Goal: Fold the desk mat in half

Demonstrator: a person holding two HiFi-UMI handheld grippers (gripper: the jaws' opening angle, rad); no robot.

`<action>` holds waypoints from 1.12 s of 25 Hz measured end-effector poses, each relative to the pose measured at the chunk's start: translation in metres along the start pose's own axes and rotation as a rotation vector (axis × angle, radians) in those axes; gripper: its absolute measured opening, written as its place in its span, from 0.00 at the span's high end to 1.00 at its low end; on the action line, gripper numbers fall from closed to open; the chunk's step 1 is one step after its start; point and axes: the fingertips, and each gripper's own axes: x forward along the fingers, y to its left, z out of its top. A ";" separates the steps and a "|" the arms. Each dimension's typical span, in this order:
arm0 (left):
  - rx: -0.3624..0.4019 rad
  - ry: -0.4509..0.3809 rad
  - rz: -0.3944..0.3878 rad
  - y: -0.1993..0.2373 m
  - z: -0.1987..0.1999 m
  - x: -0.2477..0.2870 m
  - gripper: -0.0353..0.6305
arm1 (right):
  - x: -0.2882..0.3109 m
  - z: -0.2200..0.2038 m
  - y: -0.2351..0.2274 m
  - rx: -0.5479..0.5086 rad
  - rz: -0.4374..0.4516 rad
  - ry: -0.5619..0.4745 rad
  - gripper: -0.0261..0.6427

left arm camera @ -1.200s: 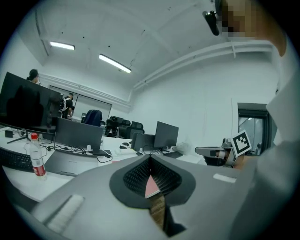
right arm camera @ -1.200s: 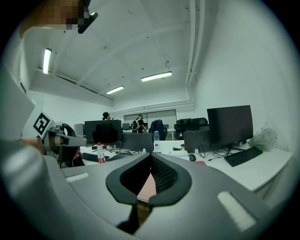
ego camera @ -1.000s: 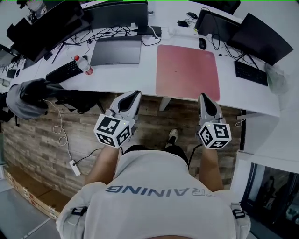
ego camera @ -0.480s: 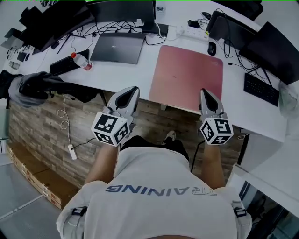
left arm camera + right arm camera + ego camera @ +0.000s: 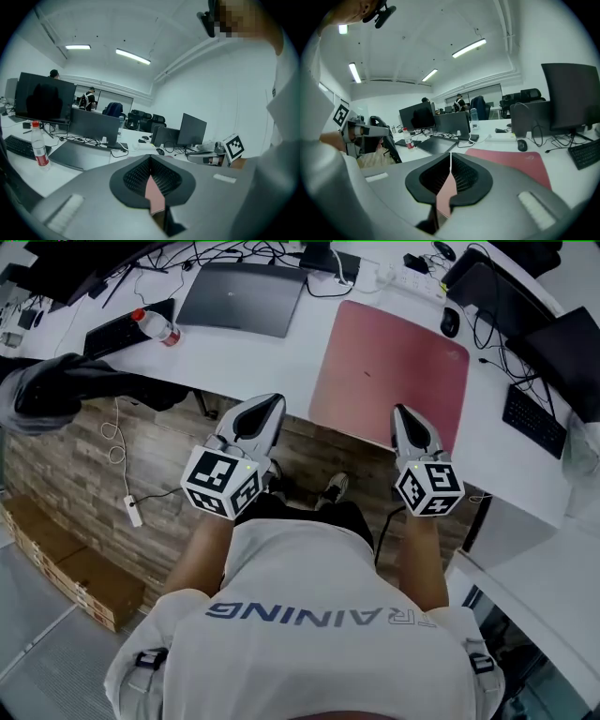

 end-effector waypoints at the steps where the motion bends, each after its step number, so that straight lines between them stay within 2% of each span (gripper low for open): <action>1: -0.007 0.003 -0.003 0.007 -0.002 0.000 0.95 | 0.009 -0.003 0.007 -0.001 0.009 0.015 0.91; 4: -0.025 0.018 -0.009 0.024 -0.010 -0.005 0.95 | 0.028 -0.014 0.026 -0.031 0.028 0.067 0.87; 8: -0.045 0.037 -0.003 0.043 -0.021 -0.013 0.95 | 0.052 -0.041 0.052 -0.120 0.055 0.183 0.79; 12: -0.057 0.051 0.006 0.056 -0.030 -0.020 0.95 | 0.078 -0.092 0.067 -0.236 0.056 0.398 0.72; 16: -0.087 0.073 0.030 0.069 -0.045 -0.030 0.95 | 0.098 -0.144 0.086 -0.429 0.079 0.564 0.70; 21: -0.118 0.088 0.060 0.081 -0.059 -0.039 0.95 | 0.118 -0.188 0.103 -0.590 0.120 0.652 0.70; 28: -0.149 0.100 0.088 0.092 -0.069 -0.050 0.95 | 0.135 -0.229 0.104 -0.760 0.093 0.743 0.67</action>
